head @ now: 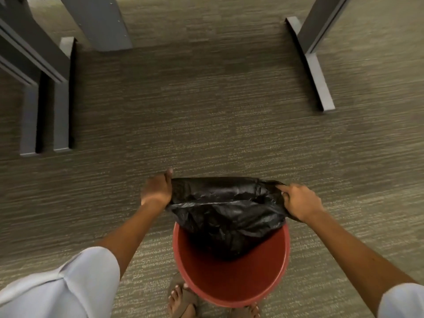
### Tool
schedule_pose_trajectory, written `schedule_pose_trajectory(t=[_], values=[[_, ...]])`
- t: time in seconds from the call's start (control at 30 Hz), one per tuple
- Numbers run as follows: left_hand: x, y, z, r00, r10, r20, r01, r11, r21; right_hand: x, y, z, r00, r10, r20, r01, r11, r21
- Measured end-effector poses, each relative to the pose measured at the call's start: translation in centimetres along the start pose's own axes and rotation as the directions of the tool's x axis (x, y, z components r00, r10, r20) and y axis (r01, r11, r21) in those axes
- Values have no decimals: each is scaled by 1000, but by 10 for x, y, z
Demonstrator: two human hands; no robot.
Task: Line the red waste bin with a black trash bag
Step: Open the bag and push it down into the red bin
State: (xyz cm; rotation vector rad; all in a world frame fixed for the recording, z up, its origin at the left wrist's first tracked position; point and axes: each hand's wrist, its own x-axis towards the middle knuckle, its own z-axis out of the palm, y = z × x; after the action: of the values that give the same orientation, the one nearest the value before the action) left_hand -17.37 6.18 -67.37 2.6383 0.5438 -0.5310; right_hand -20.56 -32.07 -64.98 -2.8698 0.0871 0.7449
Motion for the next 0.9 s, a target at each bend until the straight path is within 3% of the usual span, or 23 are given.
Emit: schedule_pose_trajectory(t=[0.17,0.23,0.37,0.43,0.5,0.6,0.77,0.9], values=[[1,-21,25,966,-113,232,94,991,90,-13,18,23,993,-3,119,-6,997,75],[-9,-34,29,934,-124,334,104,992,78,-30,26,33,995,-61,83,46,984,172],[-42,-52,30,944,-27,330,92,979,-182,-78,33,55,999,-45,-26,52,894,446],[-59,-59,29,941,10,338,125,919,-375,-98,35,65,1000,-5,-3,6,838,545],[-73,-67,28,900,7,435,242,822,-515,-115,37,75,995,84,53,-98,748,656],[-92,-83,25,790,36,612,372,765,-525,-143,36,84,957,189,221,-290,571,768],[-125,-106,26,624,44,780,607,601,-520,-172,23,98,909,207,362,-417,450,790],[-146,-113,31,621,-20,783,729,382,-568,-184,14,110,853,305,423,-505,283,815]])
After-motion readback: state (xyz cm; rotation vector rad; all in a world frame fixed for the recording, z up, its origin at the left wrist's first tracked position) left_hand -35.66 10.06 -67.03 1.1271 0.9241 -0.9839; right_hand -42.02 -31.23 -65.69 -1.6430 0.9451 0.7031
